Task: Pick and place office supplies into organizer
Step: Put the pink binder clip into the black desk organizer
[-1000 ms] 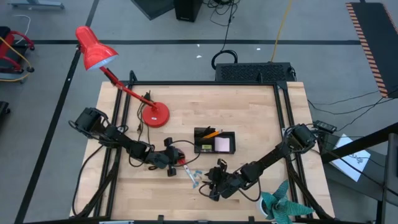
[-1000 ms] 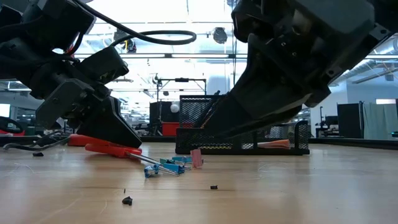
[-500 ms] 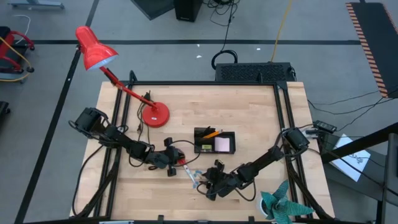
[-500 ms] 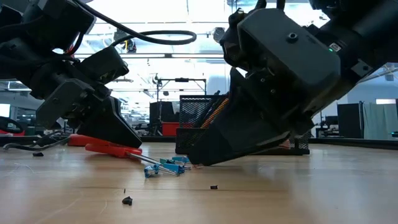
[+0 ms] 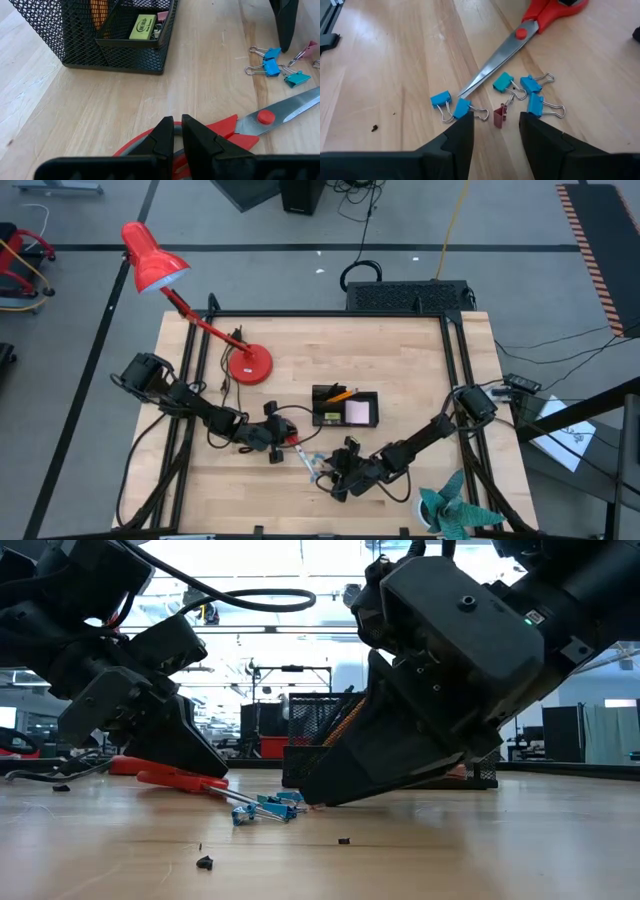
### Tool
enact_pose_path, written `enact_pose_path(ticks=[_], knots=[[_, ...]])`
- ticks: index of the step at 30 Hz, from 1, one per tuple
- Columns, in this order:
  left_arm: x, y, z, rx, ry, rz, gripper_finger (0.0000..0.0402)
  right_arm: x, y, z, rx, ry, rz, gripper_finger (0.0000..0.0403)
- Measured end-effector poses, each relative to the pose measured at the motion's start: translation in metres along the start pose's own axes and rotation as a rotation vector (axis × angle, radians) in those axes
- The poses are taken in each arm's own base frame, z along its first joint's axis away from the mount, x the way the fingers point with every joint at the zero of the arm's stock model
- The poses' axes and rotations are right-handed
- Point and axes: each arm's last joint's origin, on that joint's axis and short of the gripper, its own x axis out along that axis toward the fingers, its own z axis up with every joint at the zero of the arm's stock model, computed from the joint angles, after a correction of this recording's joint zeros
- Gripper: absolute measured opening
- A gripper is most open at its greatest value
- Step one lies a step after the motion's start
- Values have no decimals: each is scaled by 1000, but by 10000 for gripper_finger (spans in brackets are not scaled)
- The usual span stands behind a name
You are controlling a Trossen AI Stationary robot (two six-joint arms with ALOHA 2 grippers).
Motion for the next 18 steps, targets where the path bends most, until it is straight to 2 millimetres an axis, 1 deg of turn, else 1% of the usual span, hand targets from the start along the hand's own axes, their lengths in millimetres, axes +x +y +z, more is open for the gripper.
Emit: enact_pose_path(ticks=[3,6,12,18], knots=[[0,0,0,5,0,0,47,4,-2,-2,2,-9,-18,149],[0,0,0,4,0,0,47,9,-4,-5,21,-17,-26,133],[0,0,0,2,0,0,47,9,-5,-5,15,-13,-32,89],[0,0,0,2,0,0,47,9,-6,-6,-5,3,-32,33]])
